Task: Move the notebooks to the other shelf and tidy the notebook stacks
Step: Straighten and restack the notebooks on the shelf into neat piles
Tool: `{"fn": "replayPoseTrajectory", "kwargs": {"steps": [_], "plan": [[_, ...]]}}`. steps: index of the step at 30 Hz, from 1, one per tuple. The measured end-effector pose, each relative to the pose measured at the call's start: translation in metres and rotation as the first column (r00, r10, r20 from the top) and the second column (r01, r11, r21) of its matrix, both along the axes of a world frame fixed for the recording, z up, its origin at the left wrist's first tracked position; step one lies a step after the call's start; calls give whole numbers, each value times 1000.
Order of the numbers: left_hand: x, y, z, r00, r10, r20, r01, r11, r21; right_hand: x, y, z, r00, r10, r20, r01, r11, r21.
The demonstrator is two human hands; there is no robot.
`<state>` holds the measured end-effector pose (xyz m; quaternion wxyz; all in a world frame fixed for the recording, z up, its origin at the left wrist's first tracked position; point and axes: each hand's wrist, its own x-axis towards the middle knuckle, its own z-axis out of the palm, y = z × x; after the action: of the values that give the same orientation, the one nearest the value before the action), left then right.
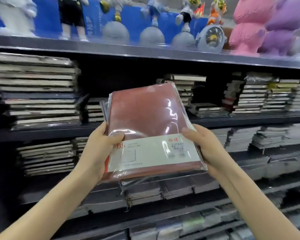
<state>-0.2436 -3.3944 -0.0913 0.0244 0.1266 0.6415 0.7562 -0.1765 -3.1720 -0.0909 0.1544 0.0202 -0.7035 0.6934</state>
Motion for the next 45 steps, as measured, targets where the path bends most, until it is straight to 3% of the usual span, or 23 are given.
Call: {"fn": "replayPoseTrajectory", "kwargs": {"steps": [5,9,12,15,17,19,21,25,27,30,35,40,42,45], "plan": [[-52,-18,39,995,97,-25,-99,985,-142,-59,-21,18,998,31,57,-22,987,-162],[-96,-27,77,968,168,-188,-233,878,-418,-117,-35,37,997,46,65,-22,942,-334],[-108,-31,82,902,121,-414,-374,697,-612,-160,-41,39,989,32,145,24,929,-370],[-106,-30,64,855,-65,-514,-432,460,-776,-185,-38,36,965,113,235,-21,932,-362],[-111,-29,49,775,-132,-618,-572,271,-774,-184,-29,39,961,180,212,-92,926,-367],[-120,-28,39,694,-135,-707,-685,179,-707,-177,-16,37,952,271,143,-204,908,-365],[-128,-26,35,651,-131,-747,-733,148,-664,-170,-8,28,954,287,85,-260,935,-241],[-144,-22,38,622,-112,-775,-762,141,-632,-183,-19,22,998,60,-1,-59,986,155],[-155,-22,39,604,-92,-791,-783,114,-611,-196,-31,25,994,-82,-66,98,950,296],[-173,-20,37,611,-105,-785,-790,-12,-613,-209,-47,30,966,-227,-123,258,841,475],[-190,-17,32,531,-157,-832,-844,-8,-537,-217,-51,31,967,-231,-106,249,781,572],[-187,-6,20,383,-147,-912,-919,35,-392,-192,-8,1,928,-316,-196,372,794,481],[-174,10,16,320,-130,-939,-936,108,-334,-176,22,-11,877,-422,-232,480,743,466],[-145,53,7,220,-202,-954,-903,329,-278,-156,75,-21,749,-608,-264,654,611,446]]}}
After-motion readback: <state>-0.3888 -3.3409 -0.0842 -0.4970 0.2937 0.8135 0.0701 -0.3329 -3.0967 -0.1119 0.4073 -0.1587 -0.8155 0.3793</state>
